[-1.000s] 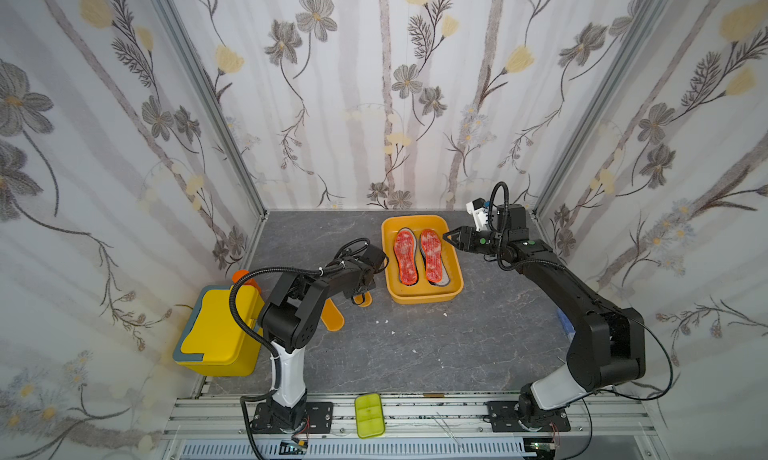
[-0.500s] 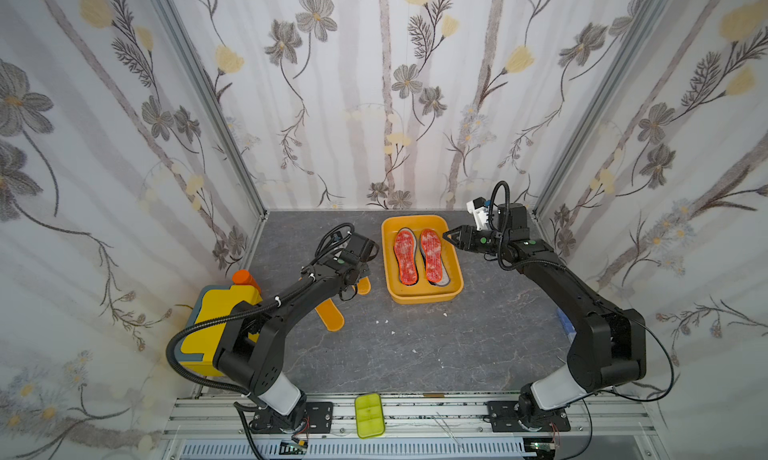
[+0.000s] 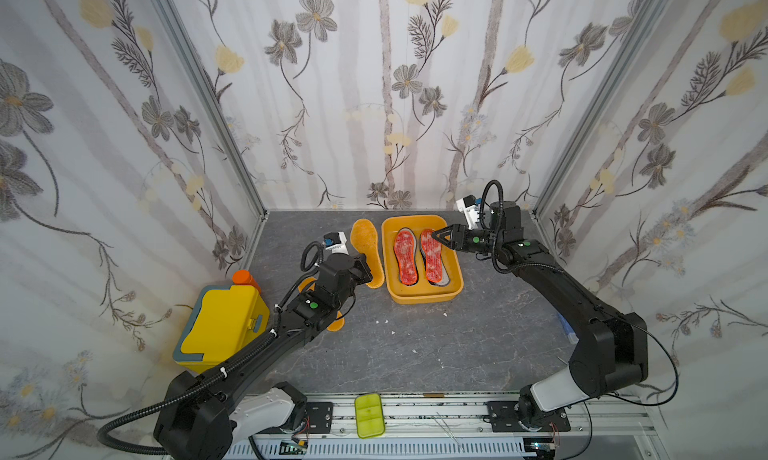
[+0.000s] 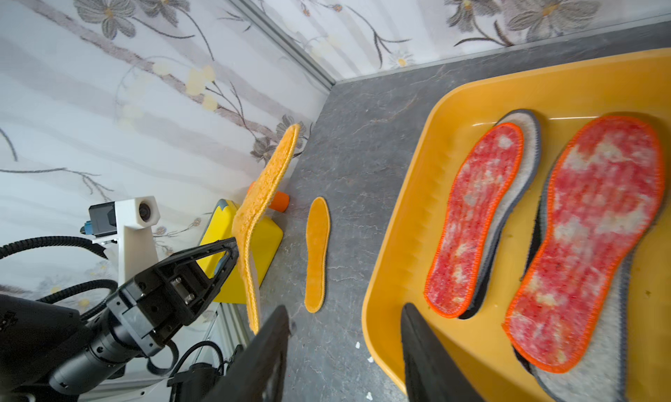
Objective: Put the insoles into the storage box
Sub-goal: Pick up the insole from the center of the board, then place the insole in the storage box.
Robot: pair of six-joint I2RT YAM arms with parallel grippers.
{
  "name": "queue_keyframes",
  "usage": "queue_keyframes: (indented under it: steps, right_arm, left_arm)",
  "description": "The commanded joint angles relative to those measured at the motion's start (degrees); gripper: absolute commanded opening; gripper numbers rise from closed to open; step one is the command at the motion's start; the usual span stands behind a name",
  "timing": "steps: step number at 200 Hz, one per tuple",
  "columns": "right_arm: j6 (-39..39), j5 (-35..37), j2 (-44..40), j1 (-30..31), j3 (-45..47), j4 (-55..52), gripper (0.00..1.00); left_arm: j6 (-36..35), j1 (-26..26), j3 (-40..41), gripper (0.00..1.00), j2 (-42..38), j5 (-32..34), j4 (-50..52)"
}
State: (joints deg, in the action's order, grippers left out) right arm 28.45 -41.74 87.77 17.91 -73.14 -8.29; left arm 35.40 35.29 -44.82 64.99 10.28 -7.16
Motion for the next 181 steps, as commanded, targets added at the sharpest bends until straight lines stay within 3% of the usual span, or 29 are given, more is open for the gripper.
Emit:
queue_keyframes:
  steps: [1,83,181]
  right_arm:
    - [2.36,-0.60,1.00,2.92,-1.89,3.90,0.50]
    - [4.60,-0.81,3.29,7.62,-3.50,6.45,0.46]
    - [5.36,-2.11,3.29,8.60,-2.73,7.59,0.43]
  left_arm:
    - [-4.18,2.12,1.44,0.00,-0.74,-3.31,-13.12]
    - [-8.46,9.20,0.11,0.00,5.32,1.78,-18.55]
    - [-9.47,9.90,-1.52,0.00,8.64,5.30,-17.78]
